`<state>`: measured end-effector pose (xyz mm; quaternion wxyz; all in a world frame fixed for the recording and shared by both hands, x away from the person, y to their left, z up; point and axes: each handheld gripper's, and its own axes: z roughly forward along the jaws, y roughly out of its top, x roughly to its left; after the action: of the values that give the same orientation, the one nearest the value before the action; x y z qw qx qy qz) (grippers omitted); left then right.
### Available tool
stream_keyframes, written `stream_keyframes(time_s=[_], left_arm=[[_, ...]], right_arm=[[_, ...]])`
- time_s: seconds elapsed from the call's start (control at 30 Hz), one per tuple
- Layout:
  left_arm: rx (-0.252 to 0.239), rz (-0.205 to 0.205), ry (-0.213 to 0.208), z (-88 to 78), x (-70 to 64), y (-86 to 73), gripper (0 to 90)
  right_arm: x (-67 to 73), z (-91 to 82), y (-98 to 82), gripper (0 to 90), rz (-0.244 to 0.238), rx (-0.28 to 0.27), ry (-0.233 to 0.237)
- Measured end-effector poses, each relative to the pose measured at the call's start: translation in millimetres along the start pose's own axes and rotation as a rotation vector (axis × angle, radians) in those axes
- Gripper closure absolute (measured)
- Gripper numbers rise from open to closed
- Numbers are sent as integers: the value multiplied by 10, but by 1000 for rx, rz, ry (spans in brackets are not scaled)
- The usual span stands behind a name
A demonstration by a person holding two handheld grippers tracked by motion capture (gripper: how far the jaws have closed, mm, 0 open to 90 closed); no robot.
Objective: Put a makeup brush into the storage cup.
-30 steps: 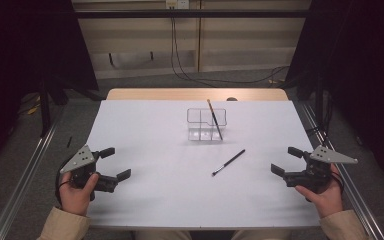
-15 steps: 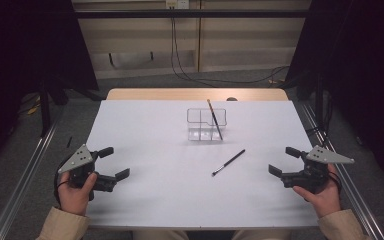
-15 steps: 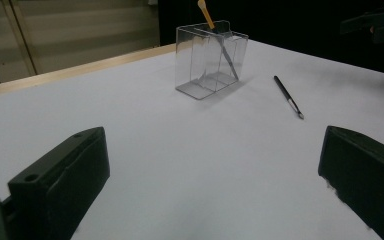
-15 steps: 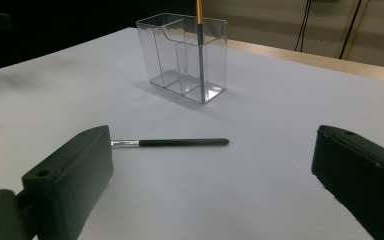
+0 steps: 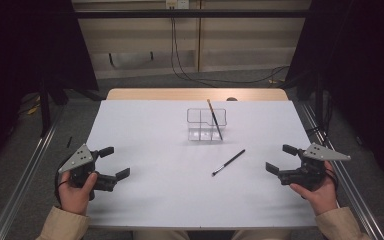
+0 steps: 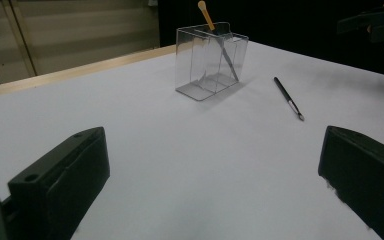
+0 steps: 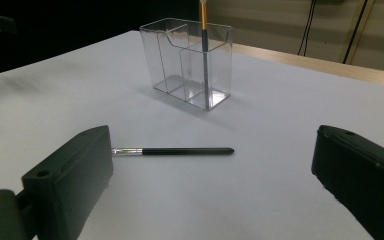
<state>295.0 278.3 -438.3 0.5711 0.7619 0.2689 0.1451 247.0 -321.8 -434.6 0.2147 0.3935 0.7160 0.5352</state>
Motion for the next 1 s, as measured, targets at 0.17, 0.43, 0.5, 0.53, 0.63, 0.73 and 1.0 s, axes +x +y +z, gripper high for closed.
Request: stream_keyframes(time_s=[0.17, 0.43, 0.5, 0.53, 0.63, 0.73, 1.0], left_arm=[[-9, 4, 1, -6, -5, 15, 0], [-11, -5, 3, -8, 13, 2, 0], [-12, -6, 1, -8, 7, 1, 0], [-11, -4, 0, -9, 6, 1, 0], [-11, -6, 1, -21, 11, -8, 0], [-13, -11, 5, -31, 11, -9, 0], [-11, -7, 7, -34, -2, -6, 0]], right_arm=[[-9, 58, 64, 26, -10, -6, 7], [-12, 185, 152, 26, -13, -9, 16], [-6, 225, 171, 26, -17, -4, 20], [-1, 246, 181, 26, -18, -5, 22], [11, 306, 209, 26, -21, -10, 32], [16, 370, 230, 26, -24, -8, 39], [37, 529, 268, 26, -29, -4, 54]])
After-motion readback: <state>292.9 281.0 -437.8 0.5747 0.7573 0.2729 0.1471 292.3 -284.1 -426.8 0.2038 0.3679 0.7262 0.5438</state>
